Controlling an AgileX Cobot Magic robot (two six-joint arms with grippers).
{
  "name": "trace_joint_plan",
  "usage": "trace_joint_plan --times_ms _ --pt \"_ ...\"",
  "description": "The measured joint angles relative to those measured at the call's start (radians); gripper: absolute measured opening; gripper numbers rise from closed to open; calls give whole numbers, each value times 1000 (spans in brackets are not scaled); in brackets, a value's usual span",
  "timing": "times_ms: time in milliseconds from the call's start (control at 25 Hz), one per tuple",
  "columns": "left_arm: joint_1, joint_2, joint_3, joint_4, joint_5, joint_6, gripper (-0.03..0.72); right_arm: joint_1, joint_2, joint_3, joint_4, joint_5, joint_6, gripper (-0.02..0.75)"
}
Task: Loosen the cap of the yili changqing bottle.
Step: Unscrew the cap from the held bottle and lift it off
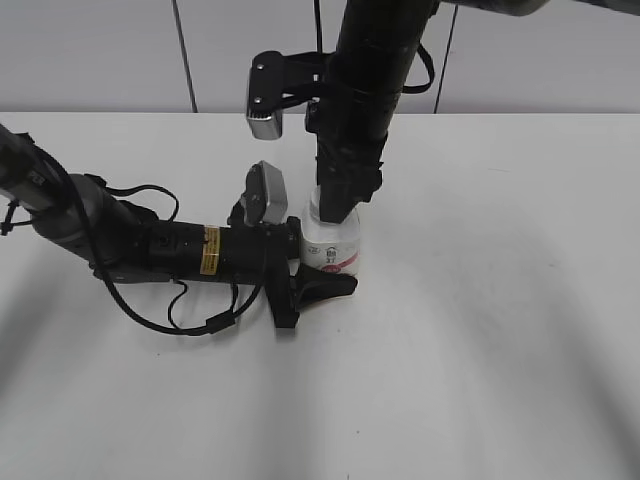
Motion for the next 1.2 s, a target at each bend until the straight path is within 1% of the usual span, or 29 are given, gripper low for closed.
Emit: trace_joint_plan --times_ms 240,360,800,920,1080,1200 --pt "0 0 0 0 0 0 397 0 0 0 10 0 -1 498" --pt "0 0 0 0 0 0 397 0 0 0 12 0 0 515" --pt "0 0 0 0 0 0 397 0 0 -35 12 0 129 522" --pt "0 0 0 0 0 0 397 0 0 -35 2 0 215 522" --pt "0 0 0 1 0 0 397 0 0 -35 -40 0 352 522" --pt "0 0 0 1 0 0 397 0 0 -35 -43 0 436 522"
